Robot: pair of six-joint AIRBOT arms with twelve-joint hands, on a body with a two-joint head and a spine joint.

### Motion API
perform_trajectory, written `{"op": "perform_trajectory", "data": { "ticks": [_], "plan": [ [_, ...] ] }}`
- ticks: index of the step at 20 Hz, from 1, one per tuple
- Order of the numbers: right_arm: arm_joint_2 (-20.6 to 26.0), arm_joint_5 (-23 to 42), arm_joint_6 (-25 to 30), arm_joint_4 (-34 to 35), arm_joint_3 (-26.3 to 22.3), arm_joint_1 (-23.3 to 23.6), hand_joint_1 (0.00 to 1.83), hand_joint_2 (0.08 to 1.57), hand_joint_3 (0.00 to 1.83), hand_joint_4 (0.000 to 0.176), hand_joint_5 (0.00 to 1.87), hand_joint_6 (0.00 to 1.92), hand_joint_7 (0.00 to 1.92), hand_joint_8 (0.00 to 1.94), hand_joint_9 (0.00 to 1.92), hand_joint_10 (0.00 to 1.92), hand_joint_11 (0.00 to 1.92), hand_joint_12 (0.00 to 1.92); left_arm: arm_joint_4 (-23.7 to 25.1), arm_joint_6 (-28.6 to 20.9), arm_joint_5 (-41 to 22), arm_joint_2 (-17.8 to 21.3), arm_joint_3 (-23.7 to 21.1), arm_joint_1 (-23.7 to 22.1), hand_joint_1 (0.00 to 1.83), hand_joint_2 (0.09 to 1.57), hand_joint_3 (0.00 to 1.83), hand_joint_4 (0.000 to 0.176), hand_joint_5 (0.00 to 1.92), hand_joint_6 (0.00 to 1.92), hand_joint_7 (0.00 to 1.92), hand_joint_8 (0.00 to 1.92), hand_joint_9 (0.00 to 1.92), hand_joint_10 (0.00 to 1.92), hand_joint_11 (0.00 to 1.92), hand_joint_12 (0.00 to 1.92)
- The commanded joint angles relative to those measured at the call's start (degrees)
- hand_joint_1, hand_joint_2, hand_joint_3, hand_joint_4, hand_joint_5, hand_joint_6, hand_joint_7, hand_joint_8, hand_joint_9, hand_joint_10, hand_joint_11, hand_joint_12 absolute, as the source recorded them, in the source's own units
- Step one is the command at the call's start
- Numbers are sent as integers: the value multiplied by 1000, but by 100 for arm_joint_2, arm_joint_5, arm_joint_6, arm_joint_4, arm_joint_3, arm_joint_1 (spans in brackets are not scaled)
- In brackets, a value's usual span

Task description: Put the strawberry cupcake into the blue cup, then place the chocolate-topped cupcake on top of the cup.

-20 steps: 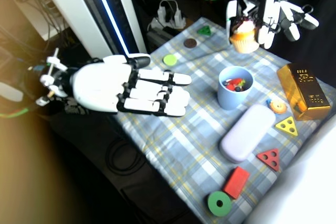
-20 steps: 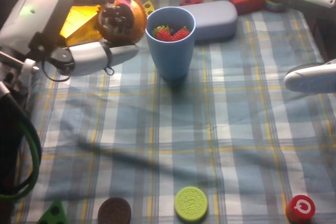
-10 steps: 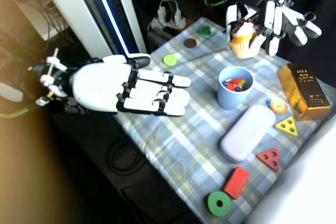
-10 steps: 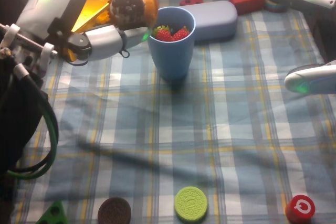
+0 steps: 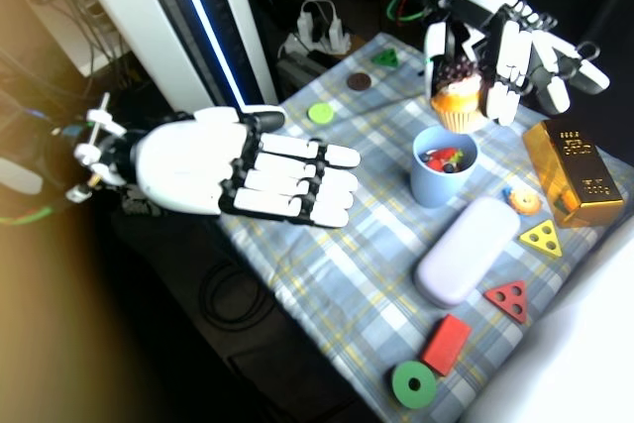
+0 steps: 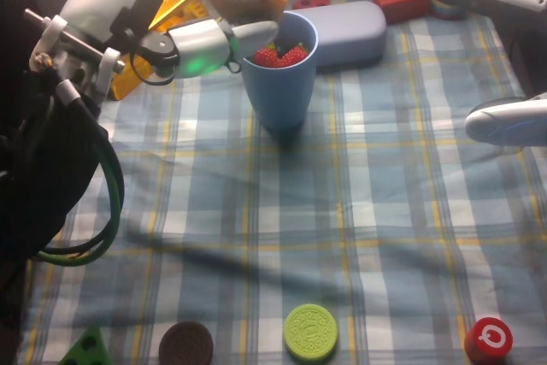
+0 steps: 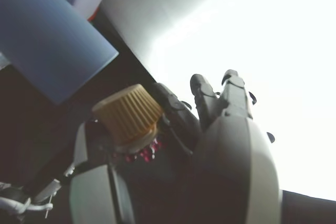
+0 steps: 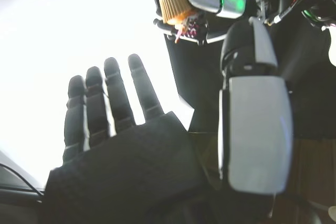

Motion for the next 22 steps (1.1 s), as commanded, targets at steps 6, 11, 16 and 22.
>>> {"op": "perform_trajectory", "data": {
  "ticks": [6, 11, 16, 22],
  "plan": [
    [-34, 682, 25, 104, 44, 18, 0, 967, 1, 18, 102, 0, 182, 0, 146, 0, 1, 347, 278, -43, -569, -111, 131, -168, 800, 1016, 2, 25, 917, 9, 909, 1, 331, 5, 0, 0],
    [-34, 728, 25, 87, 46, 18, 0, 974, 3, 42, 99, 2, 99, 0, 58, 1, 0, 192, 305, -44, -525, -196, 217, -211, 950, 990, 0, 0, 926, 6, 871, 1, 317, 1, 0, 0],
    [-34, 732, 36, 85, 46, 18, 0, 972, 0, 40, 90, 2, 75, 0, 39, 0, 0, 234, 304, -49, -498, -221, 226, -209, 1076, 958, 0, 0, 869, 0, 808, 0, 307, 0, 0, 0],
    [-35, 732, 41, 85, 47, 18, 0, 974, 0, 62, 105, 1, 140, 2, 80, 1, 0, 262, 305, -49, -433, -230, 244, -226, 1032, 917, 0, 20, 842, 0, 785, 0, 274, 0, 0, 0]
  ]
}}
